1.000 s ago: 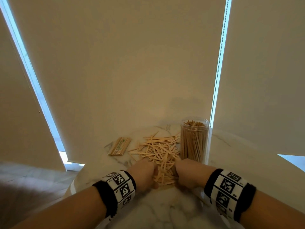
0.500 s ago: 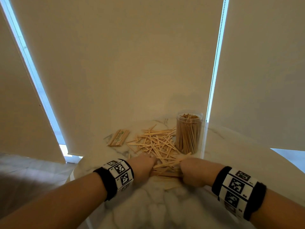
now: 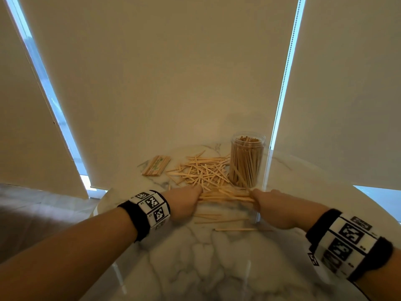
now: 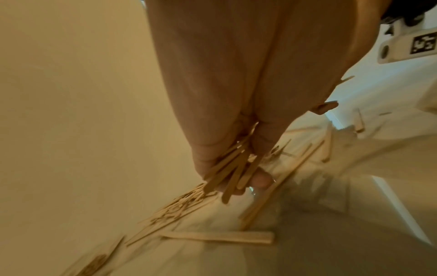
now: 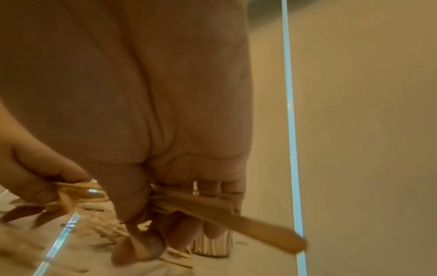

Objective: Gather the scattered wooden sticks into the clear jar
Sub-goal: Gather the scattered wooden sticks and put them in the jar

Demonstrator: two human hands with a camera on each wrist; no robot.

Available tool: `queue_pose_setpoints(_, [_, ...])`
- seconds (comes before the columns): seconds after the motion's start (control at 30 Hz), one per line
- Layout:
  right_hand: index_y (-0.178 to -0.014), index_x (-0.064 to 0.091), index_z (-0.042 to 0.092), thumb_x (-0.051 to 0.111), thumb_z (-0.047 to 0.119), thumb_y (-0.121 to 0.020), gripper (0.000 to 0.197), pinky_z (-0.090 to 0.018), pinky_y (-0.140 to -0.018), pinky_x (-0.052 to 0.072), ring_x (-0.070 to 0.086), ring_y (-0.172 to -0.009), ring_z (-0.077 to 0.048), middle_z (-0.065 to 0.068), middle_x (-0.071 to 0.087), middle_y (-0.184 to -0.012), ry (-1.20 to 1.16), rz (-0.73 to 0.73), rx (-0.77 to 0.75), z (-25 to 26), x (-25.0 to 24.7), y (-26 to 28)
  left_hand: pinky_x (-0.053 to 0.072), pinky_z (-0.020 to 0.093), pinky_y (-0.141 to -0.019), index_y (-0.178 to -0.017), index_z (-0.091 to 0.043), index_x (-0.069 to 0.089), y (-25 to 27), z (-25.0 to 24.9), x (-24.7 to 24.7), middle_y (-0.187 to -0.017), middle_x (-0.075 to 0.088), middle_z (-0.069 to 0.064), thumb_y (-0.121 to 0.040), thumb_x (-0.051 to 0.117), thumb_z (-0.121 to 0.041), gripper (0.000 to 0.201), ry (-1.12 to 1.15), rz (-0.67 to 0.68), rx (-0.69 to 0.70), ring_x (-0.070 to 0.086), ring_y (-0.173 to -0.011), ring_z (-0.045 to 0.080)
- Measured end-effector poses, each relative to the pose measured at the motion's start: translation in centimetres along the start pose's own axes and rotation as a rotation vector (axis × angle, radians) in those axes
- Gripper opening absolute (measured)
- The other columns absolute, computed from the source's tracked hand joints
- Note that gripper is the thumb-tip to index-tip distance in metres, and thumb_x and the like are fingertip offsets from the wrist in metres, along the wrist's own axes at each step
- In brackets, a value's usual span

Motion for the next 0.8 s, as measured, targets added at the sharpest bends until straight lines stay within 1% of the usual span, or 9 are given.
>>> queue_pose_setpoints(0.07, [-0.104,0.045,0.023,0.046,0.028,-0.101,0.006,-0.025,-0.063,0.04,0.052,-0.076,-0.015,0.0,0.055,-0.09,-0.116,-0.073,-0.016,-0.3,-0.8,0.0,0.044,0.038,-0.07,-0.106,-0.013,0.041,0.1,0.2,-0.7,-0.086,0.053,0.005,-0.103,0.041,-0.014,0.003,0.069,-0.025,-0.018,0.052,-0.074,0.021])
queue_pose_setpoints(0.17, [-0.089,0.044,0.022,0.045,0.019,-0.1,0.011,-0.038,-0.07,0.05,0.057,-0.077,-0.022,-0.007,0.061,-0.088,-0.255,-0.133,0.006,-0.7,-1.8,0.1,0.041,0.038,-0.073,-0.105,-0.011,0.043,0.3,0.4,-1.8,-0.09,0.055,0.008,-0.108,0.034,-0.019,0.013,0.202,-0.091,-0.044,0.05,-0.078,0.024])
queue_pose_setpoints(0.27, [-0.095,0.047,0.02,0.039,0.023,-0.104,0.013,-0.045,-0.078,0.056,0.065,-0.084,-0.029,-0.011,0.064,-0.092,-0.382,-0.199,-0.005,-0.4,-2.6,0.5,0.041,0.038,-0.071,-0.103,-0.013,0.046,0.4,0.4,-2.6,-0.087,0.053,0.004,-0.111,0.032,-0.035,0.028,0.373,-0.159,-0.098,0.049,-0.075,0.021])
queue_pose_setpoints(0.33, [-0.099,0.048,0.017,0.039,0.023,-0.104,0.012,-0.036,-0.07,0.057,0.066,-0.079,-0.024,-0.01,0.065,-0.092,-0.469,-0.238,-0.021,0.2,-3.1,0.6,0.04,0.034,-0.064,-0.097,-0.015,0.044,0.6,0.0,-3.0,-0.084,0.05,0.003,-0.11,0.03,-0.046,0.036,0.522,-0.222,-0.109,0.044,-0.065,0.016])
queue_pose_setpoints(0.43, [-0.1,0.048,0.016,0.039,0.026,-0.105,0.014,-0.031,-0.064,0.056,0.066,-0.075,-0.02,-0.009,0.065,-0.091,-0.574,-0.281,-0.061,2.0,-3.6,0.6,0.041,0.024,-0.049,-0.112,-0.007,0.048,0.9,-1.2,-3.5,-0.086,0.049,0.005,-0.109,0.03,-0.048,0.045,0.792,-0.337,-0.145,0.042,-0.058,0.013])
queue_pose_setpoints(0.57, [-0.103,0.047,0.017,0.04,0.025,-0.105,0.01,-0.023,-0.051,0.052,0.064,-0.062,-0.014,-0.006,0.065,-0.086,-0.686,-0.281,-0.135,5.5,-3.6,0.1,0.044,0.03,-0.058,-0.109,-0.013,0.052,0.5,-3.6,-3.5,-0.08,0.052,0.0,-0.103,0.029,-0.063,0.055,1.071,-0.424,-0.155,0.048,-0.061,0.014])
queue_pose_setpoints(0.67, [-0.12,0.05,0.011,0.041,0.012,-0.102,0.02,-0.023,-0.051,0.052,0.061,-0.061,-0.014,-0.008,0.065,-0.088,-0.587,-0.274,-0.224,8.1,-3.7,-0.9,0.047,0.024,-0.051,-0.112,-0.01,0.061,0.2,-5.3,-4.2,-0.076,0.064,-0.001,-0.091,0.037,-0.079,0.076,1.144,-0.462,-0.064,0.061,-0.059,0.01])
queue_pose_setpoints(0.73, [-0.127,0.055,0.002,0.044,0.004,-0.099,0.031,-0.029,-0.07,0.053,0.062,-0.077,-0.018,-0.013,0.065,-0.102,-0.437,-0.314,-0.238,9.0,-3.8,-1.8,0.056,0.026,-0.064,-0.122,-0.016,0.059,-0.7,-5.2,-4.4,-0.095,0.072,-0.003,-0.093,0.052,-0.07,0.061,1.23,-0.523,-0.066,0.069,-0.079,0.007])
queue_pose_setpoints(0.8, [-0.133,0.049,0.001,0.047,0.004,-0.097,0.036,-0.023,-0.071,0.046,0.056,-0.08,-0.014,-0.01,0.062,-0.107,-0.391,-0.363,-0.242,9.2,-4.0,-2.7,0.055,0.038,-0.094,-0.13,-0.02,0.056,-1.7,-4.2,-4.6,-0.12,0.068,-0.002,-0.101,0.051,-0.054,0.045,1.238,-0.589,-0.129,0.066,-0.108,0.014])
Point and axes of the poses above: each hand's wrist, its own y-axis away from the middle knuckle, its own x-axis out of the palm, z = x × y, the point moved 4 cm from there along -y, towards the middle knuckle
